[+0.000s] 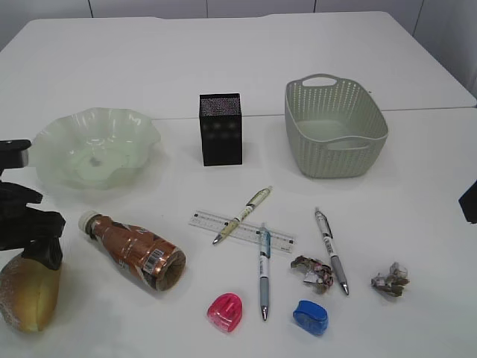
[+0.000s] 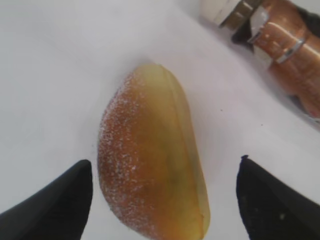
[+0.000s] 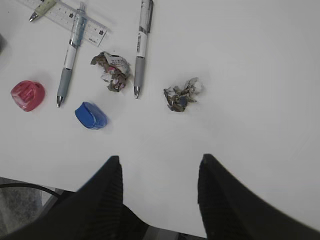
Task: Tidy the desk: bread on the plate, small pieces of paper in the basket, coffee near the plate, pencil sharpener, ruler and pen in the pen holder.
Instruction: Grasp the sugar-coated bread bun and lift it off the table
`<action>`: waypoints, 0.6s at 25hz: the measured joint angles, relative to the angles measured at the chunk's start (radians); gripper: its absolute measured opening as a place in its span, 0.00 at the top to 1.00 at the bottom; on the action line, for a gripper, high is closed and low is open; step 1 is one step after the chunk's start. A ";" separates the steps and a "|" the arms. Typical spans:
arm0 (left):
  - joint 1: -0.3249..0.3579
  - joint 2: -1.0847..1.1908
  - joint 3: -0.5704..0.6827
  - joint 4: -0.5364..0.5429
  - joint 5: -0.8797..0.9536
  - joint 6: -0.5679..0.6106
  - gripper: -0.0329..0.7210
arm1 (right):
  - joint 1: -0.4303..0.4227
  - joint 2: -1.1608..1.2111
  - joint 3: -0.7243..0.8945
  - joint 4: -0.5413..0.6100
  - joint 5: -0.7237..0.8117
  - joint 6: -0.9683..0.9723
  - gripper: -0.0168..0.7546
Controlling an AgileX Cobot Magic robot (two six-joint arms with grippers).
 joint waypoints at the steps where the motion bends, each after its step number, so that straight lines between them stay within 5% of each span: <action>1: 0.000 0.008 0.000 0.005 0.000 -0.004 0.08 | 0.000 0.000 0.000 0.000 0.000 0.000 0.51; 15: 0.000 0.064 -0.001 0.038 -0.022 -0.014 0.08 | 0.000 0.000 0.000 0.000 0.000 0.000 0.51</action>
